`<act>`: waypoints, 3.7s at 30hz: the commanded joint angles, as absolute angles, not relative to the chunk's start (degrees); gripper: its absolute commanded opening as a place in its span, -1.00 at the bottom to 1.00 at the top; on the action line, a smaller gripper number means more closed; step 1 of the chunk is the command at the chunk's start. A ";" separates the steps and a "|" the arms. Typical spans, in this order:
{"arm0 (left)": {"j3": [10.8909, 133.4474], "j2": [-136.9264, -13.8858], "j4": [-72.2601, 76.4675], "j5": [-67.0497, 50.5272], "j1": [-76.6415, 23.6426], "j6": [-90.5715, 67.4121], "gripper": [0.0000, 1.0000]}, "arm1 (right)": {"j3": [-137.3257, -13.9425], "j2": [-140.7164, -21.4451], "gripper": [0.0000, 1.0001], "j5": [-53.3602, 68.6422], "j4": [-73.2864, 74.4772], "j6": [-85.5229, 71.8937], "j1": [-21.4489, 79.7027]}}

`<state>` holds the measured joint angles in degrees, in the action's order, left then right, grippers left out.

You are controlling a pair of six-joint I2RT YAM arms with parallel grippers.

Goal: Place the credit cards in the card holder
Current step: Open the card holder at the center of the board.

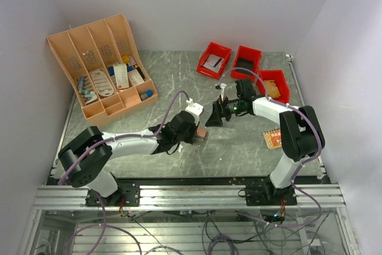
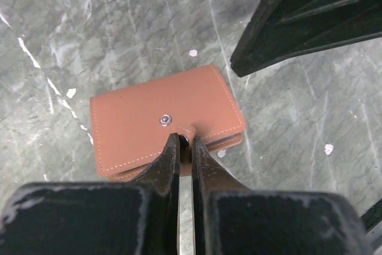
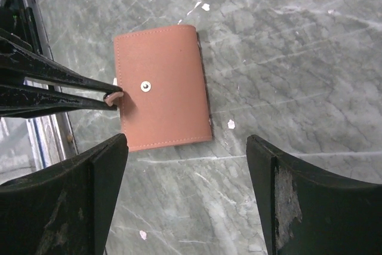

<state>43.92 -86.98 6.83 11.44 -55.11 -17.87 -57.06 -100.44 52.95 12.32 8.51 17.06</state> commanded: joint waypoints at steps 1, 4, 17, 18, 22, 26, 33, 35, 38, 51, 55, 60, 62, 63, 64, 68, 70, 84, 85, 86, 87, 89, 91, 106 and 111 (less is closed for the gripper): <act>41.39 -85.32 14.53 11.05 -56.98 -21.21 -0.87 | -59.49 -99.83 0.58 54.52 16.07 15.56 18.03; 37.06 -82.23 17.89 12.72 -57.22 -23.80 -0.86 | -59.67 -97.93 0.57 53.29 19.32 22.91 20.42; 32.29 -78.67 24.78 11.97 -57.22 -28.80 -0.86 | -47.89 -89.62 0.73 51.74 7.01 32.04 27.81; 32.52 -78.85 24.92 12.03 -57.22 -29.25 -0.86 | -48.01 -89.80 0.72 49.96 6.47 31.55 27.93; 33.31 -79.26 24.89 12.22 -57.22 -29.86 -0.86 | -48.35 -90.18 0.70 45.22 5.39 29.50 29.92; 33.44 -79.36 25.05 12.04 -57.28 -30.21 -0.86 | -49.44 -90.47 0.62 42.28 5.99 28.06 31.10; 33.05 -77.92 24.48 12.66 -57.26 -30.32 -0.86 | -51.60 -91.25 0.38 36.79 7.73 28.03 33.44; 32.73 -77.26 24.39 13.03 -57.22 -30.39 -0.86 | -52.22 -91.04 0.26 36.04 8.41 27.68 33.40; 31.58 -76.38 24.76 13.64 -57.27 -30.49 -0.86 | -52.74 -90.66 0.00 35.28 8.80 27.51 33.42; 28.54 -75.35 25.48 16.12 -57.24 -27.78 -0.86 | -54.39 -90.53 -1.00 37.83 6.82 18.60 27.62; 28.71 -76.51 23.50 16.65 -57.18 -27.15 -0.65 | -52.94 -89.66 -1.00 42.22 4.06 14.01 22.00; 32.07 -81.26 16.76 16.95 -57.04 -29.54 -0.10 | -52.79 -91.62 -1.00 45.08 3.03 10.67 20.83; 33.60 -82.09 12.96 17.95 -56.98 -31.49 -0.01 | -52.74 -92.33 -1.00 45.05 2.83 10.07 20.76; 34.05 -81.87 11.24 18.37 -56.96 -32.41 0.06 | -52.63 -92.38 -1.00 44.83 2.66 9.84 20.74; 34.12 -81.19 10.71 18.51 -56.99 -33.32 0.11 | -52.45 -92.44 -1.00 44.67 2.38 9.58 20.74; 33.48 -75.45 9.75 18.30 -56.97 -36.83 0.29 | -51.57 -92.40 -1.00 45.07 0.37 6.56 19.84; 32.77 -71.86 10.11 18.24 -56.63 -38.42 0.37 | -51.26 -92.82 -1.00 45.90 -0.50 4.34 19.17; 21.84 -73.03 42.67 -1.30 -42.12 -64.25 0.55 | -47.15 -94.42 -1.00 43.25 -8.99 -14.55 16.09; 22.79 -73.24 40.59 -0.71 -42.23 -64.48 0.54 | -46.71 -94.47 -1.00 42.41 -9.61 -16.43 15.82; 23.70 -73.37 39.58 0.01 -42.28 -64.46 0.54 | -46.30 -94.43 -1.00 41.38 -10.10 -18.65 15.56; 24.03 -73.20 38.96 0.69 -42.36 -64.36 0.54 | -45.87 -94.35 -1.00 40.98 -10.75 -20.53 15.24; 24.95 -72.30 37.50 2.91 -42.48 -63.60 0.55 | -44.91 -94.04 -1.00 40.52 -12.39 -24.09 14.62; 25.58 -71.34 36.39 5.31 -42.46 -62.61 0.56 | -43.18 -93.37 -1.00 40.19 -14.71 -27.58 13.97; 23.09 -85.06 65.88 -5.71 -37.91 -71.89 0.67 | -36.74 -93.09 -1.00 41.21 -25.04 -38.49 12.29; 29.46 -79.46 39.88 6.33 -47.22 -64.77 0.66 | -36.88 -92.85 -1.00 40.47 -24.20 -38.00 12.30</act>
<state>23.33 -84.47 54.48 0.01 -41.08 -69.65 -37.17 -93.45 40.84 -22.92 -37.45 12.71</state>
